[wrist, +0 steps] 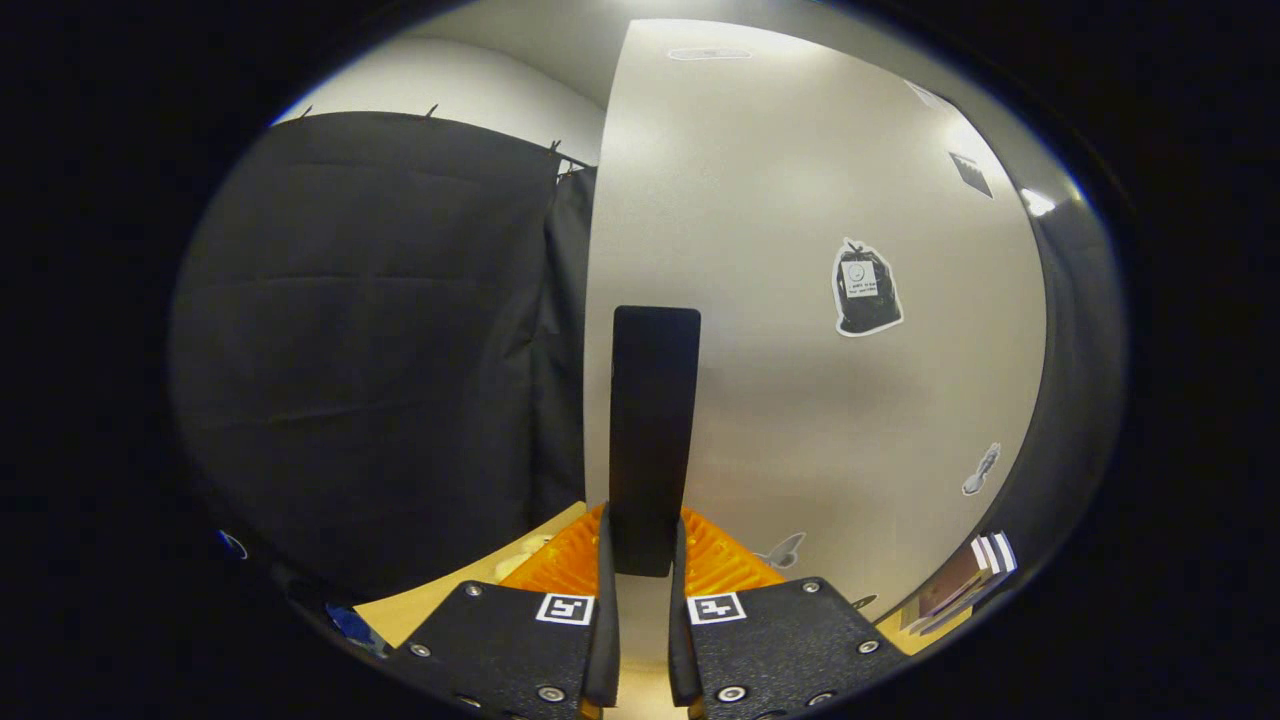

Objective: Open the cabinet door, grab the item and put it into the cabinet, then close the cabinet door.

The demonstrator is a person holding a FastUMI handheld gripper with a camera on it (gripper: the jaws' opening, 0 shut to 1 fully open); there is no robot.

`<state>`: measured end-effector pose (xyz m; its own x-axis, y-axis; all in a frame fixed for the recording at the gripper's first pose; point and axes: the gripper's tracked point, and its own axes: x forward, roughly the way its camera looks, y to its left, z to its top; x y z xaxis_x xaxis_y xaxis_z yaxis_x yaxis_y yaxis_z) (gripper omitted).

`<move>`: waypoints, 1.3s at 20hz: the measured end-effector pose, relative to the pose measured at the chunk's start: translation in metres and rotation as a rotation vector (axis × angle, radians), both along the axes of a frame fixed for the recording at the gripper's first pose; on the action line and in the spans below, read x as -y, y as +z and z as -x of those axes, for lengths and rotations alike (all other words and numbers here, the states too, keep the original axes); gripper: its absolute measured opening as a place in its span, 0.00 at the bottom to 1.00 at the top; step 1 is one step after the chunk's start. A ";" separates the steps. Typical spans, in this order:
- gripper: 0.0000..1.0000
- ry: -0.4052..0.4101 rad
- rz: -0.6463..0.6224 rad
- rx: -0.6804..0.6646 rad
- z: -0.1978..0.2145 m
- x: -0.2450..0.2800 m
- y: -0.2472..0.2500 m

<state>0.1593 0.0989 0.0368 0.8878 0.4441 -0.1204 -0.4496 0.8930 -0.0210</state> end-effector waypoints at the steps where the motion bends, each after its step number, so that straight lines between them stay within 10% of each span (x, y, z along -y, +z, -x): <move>1: 0.20 0.030 -0.002 -0.009 0.000 0.003 0.000; 15: 0.20 0.358 -0.037 -0.070 0.013 0.054 -0.007; 26: 0.22 0.241 -0.084 -0.048 0.017 0.092 -0.009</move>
